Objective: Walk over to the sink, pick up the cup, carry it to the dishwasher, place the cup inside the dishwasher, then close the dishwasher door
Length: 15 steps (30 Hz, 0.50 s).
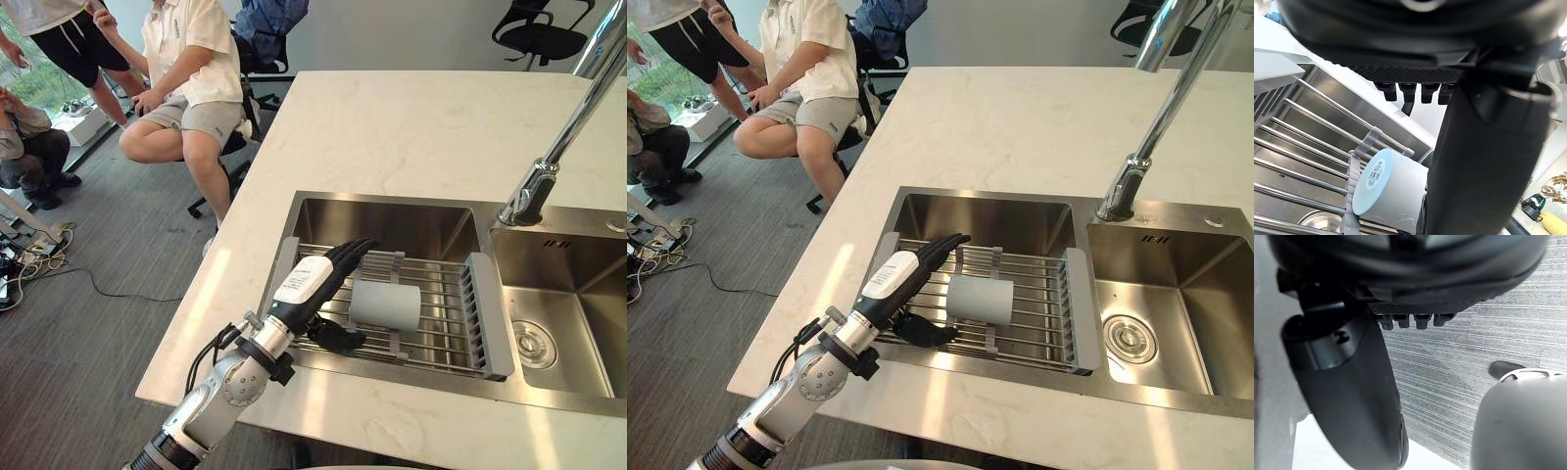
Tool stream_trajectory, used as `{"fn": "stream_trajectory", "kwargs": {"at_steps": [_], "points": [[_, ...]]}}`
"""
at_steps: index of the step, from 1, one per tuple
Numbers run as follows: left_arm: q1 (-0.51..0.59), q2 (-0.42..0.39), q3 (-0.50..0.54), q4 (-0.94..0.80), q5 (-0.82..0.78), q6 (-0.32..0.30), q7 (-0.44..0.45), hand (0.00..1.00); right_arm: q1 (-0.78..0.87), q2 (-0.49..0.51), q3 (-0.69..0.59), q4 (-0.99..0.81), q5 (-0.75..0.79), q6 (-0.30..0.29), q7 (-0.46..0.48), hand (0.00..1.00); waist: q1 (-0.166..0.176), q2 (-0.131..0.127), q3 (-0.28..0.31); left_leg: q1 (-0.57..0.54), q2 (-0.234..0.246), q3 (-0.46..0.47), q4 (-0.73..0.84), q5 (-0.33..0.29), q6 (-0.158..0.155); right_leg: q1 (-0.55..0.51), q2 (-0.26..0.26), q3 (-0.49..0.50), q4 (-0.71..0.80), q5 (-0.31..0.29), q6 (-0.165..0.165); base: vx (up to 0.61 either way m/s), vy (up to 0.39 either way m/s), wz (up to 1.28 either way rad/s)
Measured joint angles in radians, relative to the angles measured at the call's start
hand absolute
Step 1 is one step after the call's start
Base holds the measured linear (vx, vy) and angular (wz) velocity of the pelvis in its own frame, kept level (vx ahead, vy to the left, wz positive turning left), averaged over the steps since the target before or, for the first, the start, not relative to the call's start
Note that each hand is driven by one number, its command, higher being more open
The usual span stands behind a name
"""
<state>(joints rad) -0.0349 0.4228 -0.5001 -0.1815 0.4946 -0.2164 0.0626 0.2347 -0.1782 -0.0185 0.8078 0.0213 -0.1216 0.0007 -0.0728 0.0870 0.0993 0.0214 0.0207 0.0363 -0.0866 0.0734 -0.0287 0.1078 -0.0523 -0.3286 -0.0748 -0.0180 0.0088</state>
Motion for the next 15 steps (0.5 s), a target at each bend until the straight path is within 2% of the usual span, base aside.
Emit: {"fn": "stream_trajectory", "kwargs": {"at_steps": [9,15], "points": [[-0.047,-0.023,-0.031,0.003,0.037,0.020,0.000,1.00,-0.001,-0.004,0.000,-0.007,0.030,0.000,-0.003,1.00,-0.005,0.009,0.015,0.002,0.001,-0.001,0.000,-0.003,-0.003,0.006,0.000,-0.001,-0.009,0.000,0.000,0.00,0.000,0.00],[-0.094,-0.053,-0.039,0.083,0.037,0.046,-0.003,1.00,-0.002,-0.005,0.000,-0.017,0.030,0.003,-0.003,1.00,-0.014,0.014,0.020,0.006,0.001,-0.003,0.000,-0.003,-0.003,0.011,0.001,-0.002,-0.010,0.000,0.000,0.00,0.000,0.00]]}}
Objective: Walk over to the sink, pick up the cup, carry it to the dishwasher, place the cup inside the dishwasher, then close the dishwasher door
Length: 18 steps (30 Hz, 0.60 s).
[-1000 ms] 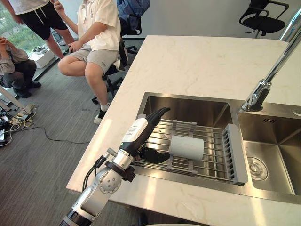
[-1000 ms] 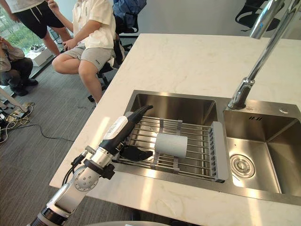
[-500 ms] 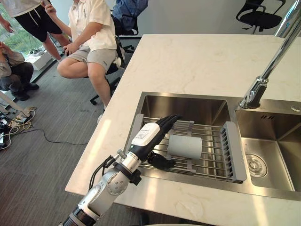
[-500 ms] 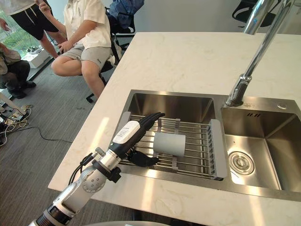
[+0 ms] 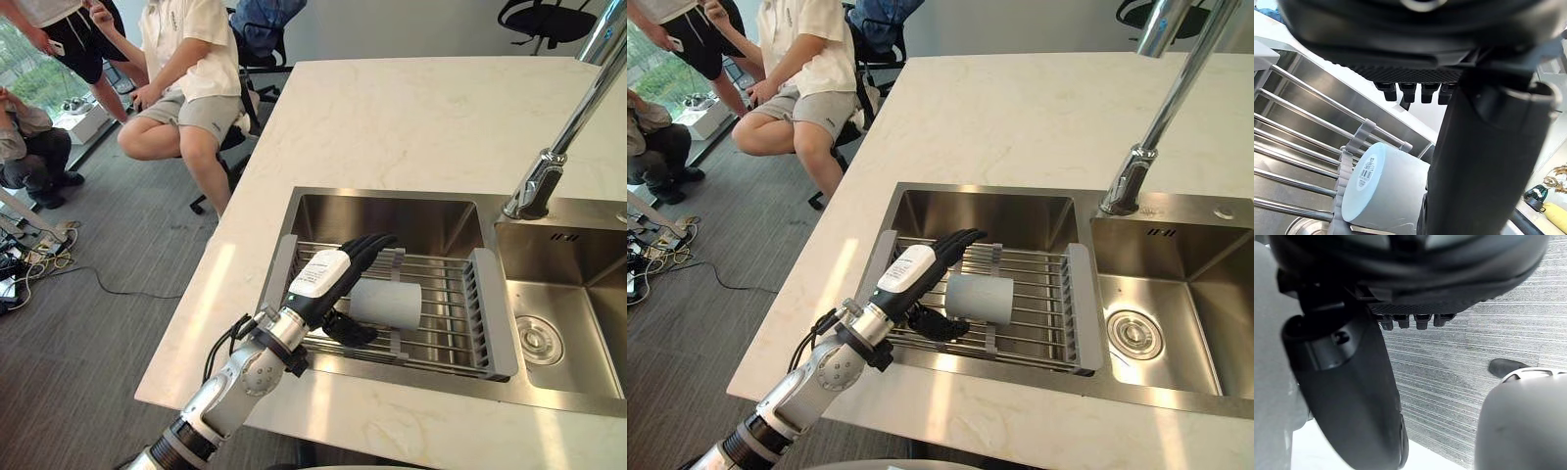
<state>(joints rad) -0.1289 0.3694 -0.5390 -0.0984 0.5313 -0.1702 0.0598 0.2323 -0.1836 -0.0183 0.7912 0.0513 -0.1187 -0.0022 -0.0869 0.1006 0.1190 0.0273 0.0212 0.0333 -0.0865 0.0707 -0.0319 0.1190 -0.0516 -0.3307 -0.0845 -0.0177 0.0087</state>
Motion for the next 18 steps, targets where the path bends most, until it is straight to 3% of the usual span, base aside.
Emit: {"fn": "stream_trajectory", "kwargs": {"at_steps": [18], "points": [[-0.061,-0.036,-0.022,0.109,0.022,0.034,-0.023,1.00,0.000,0.001,-0.003,-0.022,0.005,0.008,0.001,1.00,-0.018,0.005,0.015,0.000,0.003,0.003,0.000,-0.003,-0.004,-0.001,-0.001,0.003,0.000,0.000,0.000,0.00,0.000,0.00]]}}
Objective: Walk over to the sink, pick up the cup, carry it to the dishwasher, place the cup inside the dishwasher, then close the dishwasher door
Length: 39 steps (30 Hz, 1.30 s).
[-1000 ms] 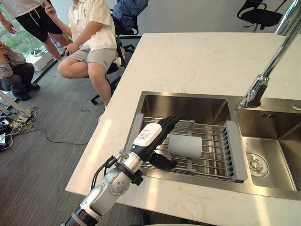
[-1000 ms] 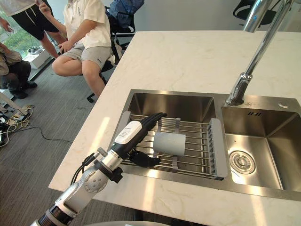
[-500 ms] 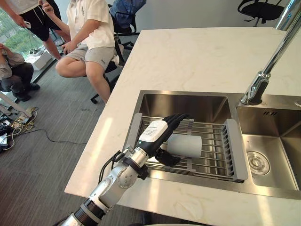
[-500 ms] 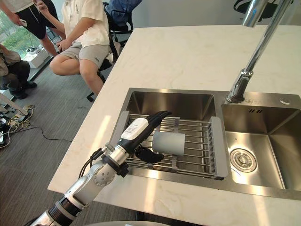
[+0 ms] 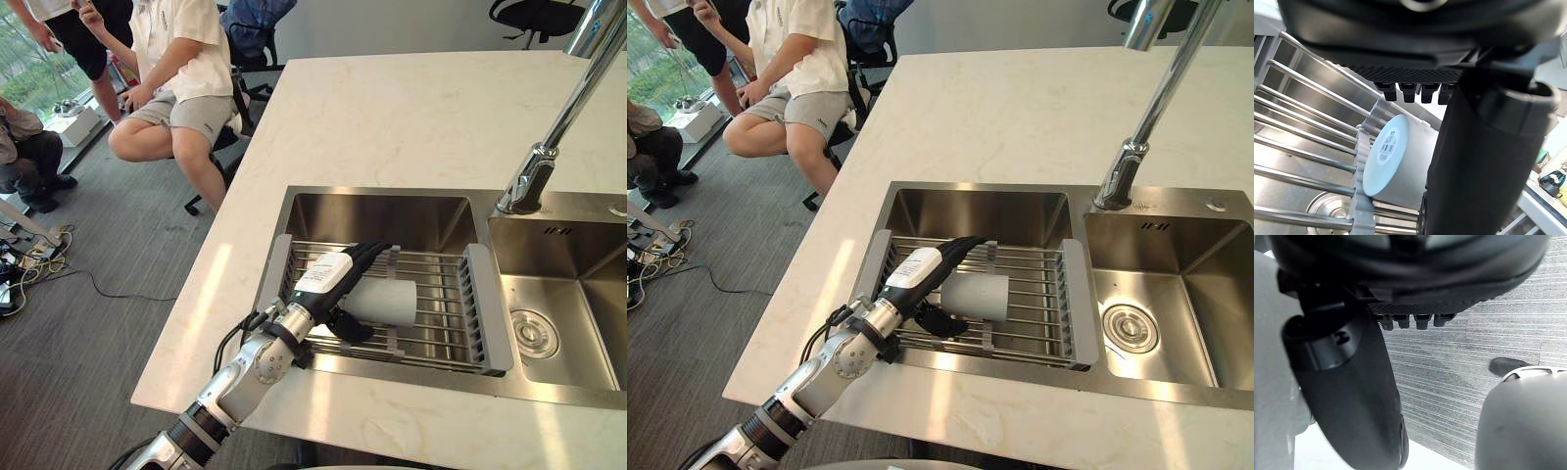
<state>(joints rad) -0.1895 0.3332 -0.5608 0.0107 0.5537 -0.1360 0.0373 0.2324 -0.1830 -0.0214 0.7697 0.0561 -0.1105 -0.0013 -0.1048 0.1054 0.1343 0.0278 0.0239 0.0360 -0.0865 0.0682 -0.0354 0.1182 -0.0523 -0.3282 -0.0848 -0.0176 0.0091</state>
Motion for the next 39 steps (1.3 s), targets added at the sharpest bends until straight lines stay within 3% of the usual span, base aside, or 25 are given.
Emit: {"fn": "stream_trajectory", "kwargs": {"at_steps": [2,3,11,28,32,39], "points": [[-0.002,0.000,-0.001,0.000,0.000,0.000,0.000,1.00,0.000,0.000,0.000,0.000,0.000,0.001,0.000,1.00,-0.001,0.000,0.000,0.000,0.001,0.000,0.000,-0.001,-0.001,0.000,0.000,0.000,0.000,0.000,0.000,0.00,0.000,0.00],[-0.007,0.000,-0.004,0.002,0.001,0.000,0.000,0.00,0.000,0.000,0.000,0.000,0.000,0.001,0.000,1.00,-0.001,0.000,0.000,0.000,0.001,0.001,0.000,-0.001,-0.001,0.000,0.000,0.000,0.000,0.000,0.000,0.00,0.000,0.00],[-0.036,-0.003,-0.030,0.045,0.016,0.009,-0.017,0.00,-0.003,0.002,-0.001,0.000,0.001,0.003,0.000,1.00,-0.017,0.000,0.000,0.000,0.003,0.003,0.000,-0.001,-0.001,-0.001,0.000,0.002,0.000,0.000,0.000,0.00,0.000,0.00],[-0.056,0.004,-0.035,0.036,-0.023,0.007,-0.014,0.00,-0.009,0.003,-0.004,0.000,0.001,0.012,0.000,1.00,-0.017,-0.001,0.011,0.000,0.006,0.022,0.000,-0.007,-0.003,-0.008,0.001,0.023,0.000,0.002,0.002,0.00,0.000,-0.03],[-0.034,0.011,-0.018,-0.014,-0.034,0.007,0.004,0.00,-0.010,0.002,-0.004,0.001,0.000,0.012,-0.001,1.00,-0.009,-0.001,0.011,0.000,0.004,0.027,0.000,-0.007,-0.002,-0.009,0.003,0.028,0.000,0.003,0.003,-0.01,0.002,-0.04],[0.027,-0.045,0.085,-0.217,-0.108,-0.004,0.064,0.00,-0.006,-0.001,-0.004,0.005,0.000,0.011,-0.003,1.00,0.016,-0.001,0.009,0.002,0.008,0.034,0.000,-0.010,0.000,-0.009,0.000,0.035,0.001,0.003,0.002,0.00,-0.001,-0.03]]}}
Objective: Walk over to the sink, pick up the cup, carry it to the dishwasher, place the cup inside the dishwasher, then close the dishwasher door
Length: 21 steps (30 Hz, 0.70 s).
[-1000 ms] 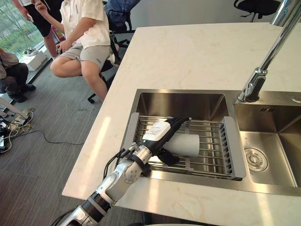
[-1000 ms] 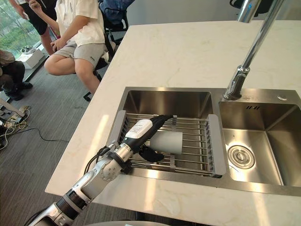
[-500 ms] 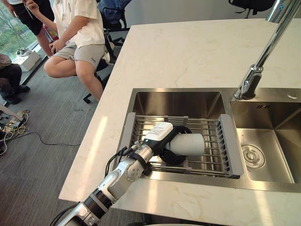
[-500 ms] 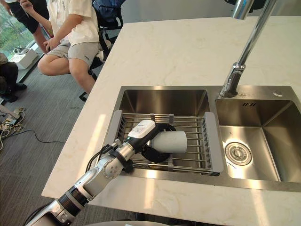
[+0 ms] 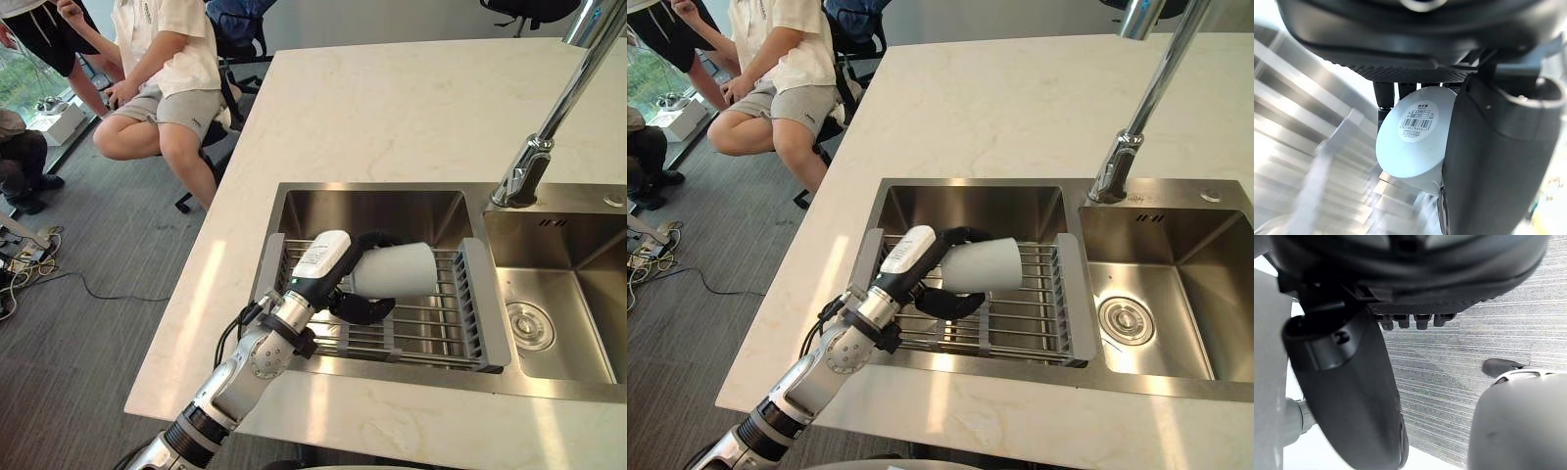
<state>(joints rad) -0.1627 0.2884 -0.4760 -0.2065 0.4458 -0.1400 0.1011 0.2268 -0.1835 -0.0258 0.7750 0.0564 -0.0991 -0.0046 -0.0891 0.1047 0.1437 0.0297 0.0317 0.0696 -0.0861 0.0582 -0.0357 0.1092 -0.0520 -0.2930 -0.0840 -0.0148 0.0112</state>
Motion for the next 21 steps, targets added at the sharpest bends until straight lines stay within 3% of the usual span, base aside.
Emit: {"fn": "stream_trajectory", "kwargs": {"at_steps": [12,21], "points": [[0.156,-0.085,0.101,-0.151,-0.164,-0.020,0.094,0.00,-0.013,-0.004,0.001,0.068,-0.001,0.000,-0.017,1.00,0.044,-0.001,-0.032,0.008,0.000,-0.035,0.007,0.000,0.000,0.016,0.000,-0.032,0.022,-0.019,-0.004,-0.02,-0.006,0.08],[0.237,-0.145,0.178,-0.192,-0.364,-0.029,0.136,0.00,-0.018,-0.002,0.026,0.086,0.000,0.002,-0.021,1.00,0.063,-0.022,-0.062,-0.002,0.001,-0.038,0.008,-0.001,-0.001,0.004,0.000,-0.034,0.030,-0.026,-0.005,-0.01,-0.002,0.01]]}}
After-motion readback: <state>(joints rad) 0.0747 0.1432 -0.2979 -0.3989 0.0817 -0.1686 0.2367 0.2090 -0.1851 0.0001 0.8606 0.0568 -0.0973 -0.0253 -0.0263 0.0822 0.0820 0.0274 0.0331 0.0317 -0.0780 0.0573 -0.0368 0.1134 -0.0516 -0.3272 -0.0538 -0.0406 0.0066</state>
